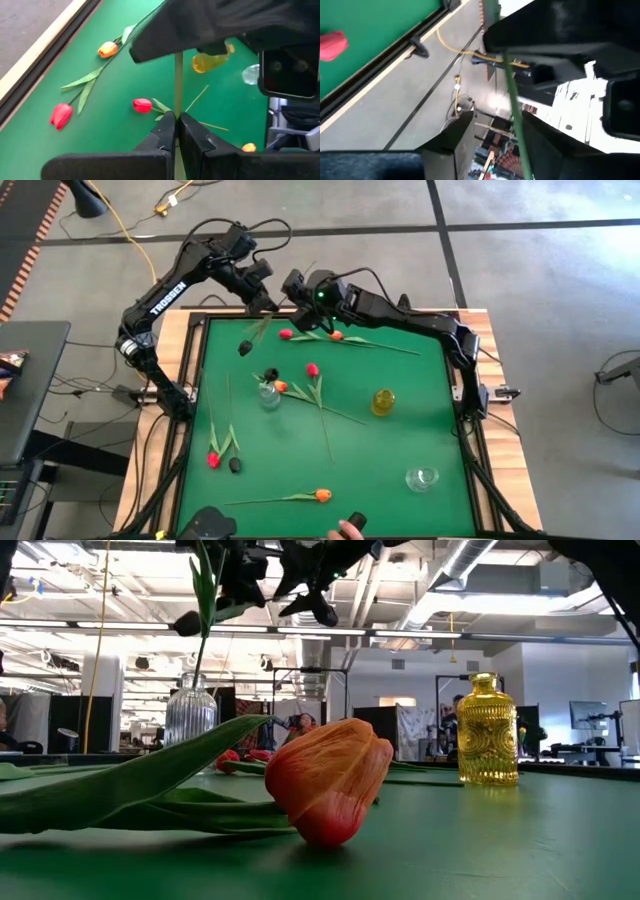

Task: Sort flowers into vase by color
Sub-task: Put the top black tulip into the top transparent vase

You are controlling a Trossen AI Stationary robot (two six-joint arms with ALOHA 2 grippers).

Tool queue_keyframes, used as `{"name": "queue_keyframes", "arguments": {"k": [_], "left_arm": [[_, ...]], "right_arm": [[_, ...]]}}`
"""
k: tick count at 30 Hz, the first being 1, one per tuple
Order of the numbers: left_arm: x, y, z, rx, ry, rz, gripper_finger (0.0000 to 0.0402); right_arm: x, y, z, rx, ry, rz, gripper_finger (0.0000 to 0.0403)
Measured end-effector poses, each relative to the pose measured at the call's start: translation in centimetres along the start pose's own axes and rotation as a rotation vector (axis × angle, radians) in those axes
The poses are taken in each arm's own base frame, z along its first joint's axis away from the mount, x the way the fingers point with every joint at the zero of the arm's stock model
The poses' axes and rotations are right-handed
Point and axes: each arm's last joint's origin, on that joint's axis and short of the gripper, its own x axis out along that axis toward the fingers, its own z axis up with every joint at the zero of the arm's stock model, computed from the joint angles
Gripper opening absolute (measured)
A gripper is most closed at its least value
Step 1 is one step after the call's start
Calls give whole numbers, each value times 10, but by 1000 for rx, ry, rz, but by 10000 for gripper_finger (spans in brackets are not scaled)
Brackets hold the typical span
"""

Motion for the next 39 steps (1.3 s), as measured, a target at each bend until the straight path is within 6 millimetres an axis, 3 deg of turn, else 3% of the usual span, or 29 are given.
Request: {"name": "queue_keyframes", "arguments": {"k": [20,33,39], "left_arm": [[0,1,-3,-2,26,38,9],[0,-1,1,145,-12,-21,143],[-23,0,-1,188,-99,-1,192]], "right_arm": [[-3,-2,9,-1,-5,-18,33],[-1,8,4,167,-19,85,18],[0,14,-14,425,-132,177,18]]}}
